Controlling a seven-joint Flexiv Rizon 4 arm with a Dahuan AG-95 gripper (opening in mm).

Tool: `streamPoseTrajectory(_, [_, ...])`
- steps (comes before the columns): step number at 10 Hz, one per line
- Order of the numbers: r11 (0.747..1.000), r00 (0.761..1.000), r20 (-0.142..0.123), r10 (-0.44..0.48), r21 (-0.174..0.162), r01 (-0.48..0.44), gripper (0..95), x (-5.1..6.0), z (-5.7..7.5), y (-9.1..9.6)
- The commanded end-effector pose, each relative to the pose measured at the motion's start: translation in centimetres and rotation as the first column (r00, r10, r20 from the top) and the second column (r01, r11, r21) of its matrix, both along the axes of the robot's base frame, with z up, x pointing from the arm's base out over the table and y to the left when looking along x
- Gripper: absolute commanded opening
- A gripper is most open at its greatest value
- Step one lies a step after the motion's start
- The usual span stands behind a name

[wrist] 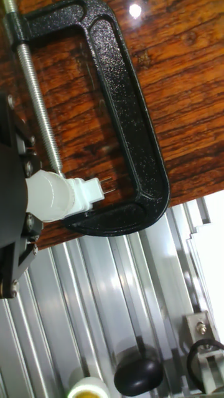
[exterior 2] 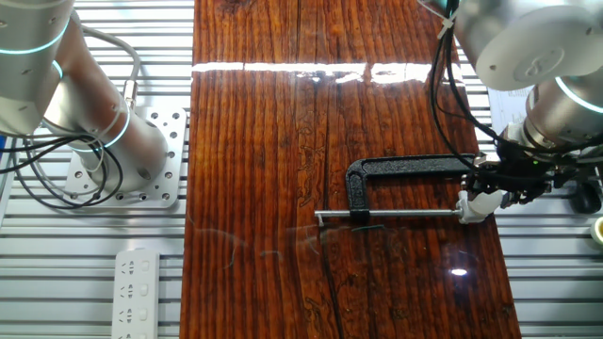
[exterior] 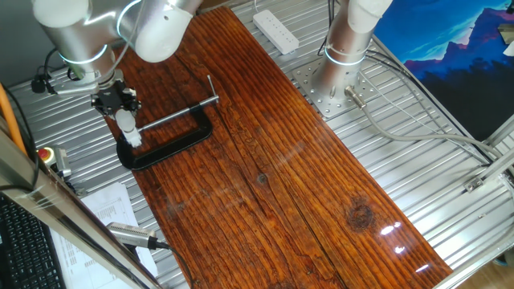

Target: Take out the light bulb by rotating it

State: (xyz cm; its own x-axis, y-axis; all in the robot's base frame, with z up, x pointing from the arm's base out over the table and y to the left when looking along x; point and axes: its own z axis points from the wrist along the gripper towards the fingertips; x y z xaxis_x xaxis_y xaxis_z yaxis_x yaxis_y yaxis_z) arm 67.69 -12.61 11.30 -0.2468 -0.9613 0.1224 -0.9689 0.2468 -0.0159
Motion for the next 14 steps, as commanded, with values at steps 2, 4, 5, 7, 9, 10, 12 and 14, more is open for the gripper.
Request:
streamPoseTrajectory(2, [1.000,1.000,-0.003,0.010,-0.016,-0.010,0.0,0.1,0.0,-0.1])
streamPoseTrajectory(4, [1.000,1.000,-0.008,0.010,-0.011,-0.010,0.0,0.2,-0.2,-0.3])
streamPoseTrajectory(5, [1.000,1.000,-0.016,0.020,-0.007,-0.020,0.0,0.2,-0.2,-0.3])
streamPoseTrajectory(7, [0.999,0.999,-0.027,0.044,-0.006,-0.044,38.0,0.2,0.0,-0.2])
streamPoseTrajectory(9, [0.999,0.999,-0.030,0.045,-0.007,-0.045,76.0,0.3,0.0,-0.2])
streamPoseTrajectory(10, [0.999,0.999,-0.030,0.044,-0.008,-0.044,76.0,0.4,0.1,-0.2])
streamPoseTrajectory(12, [0.999,0.999,-0.043,0.033,-0.009,-0.034,76.0,0.9,0.5,0.0])
streamPoseTrajectory(14, [0.997,0.996,-0.047,-0.077,-0.010,0.076,76.0,1.4,1.2,-0.4])
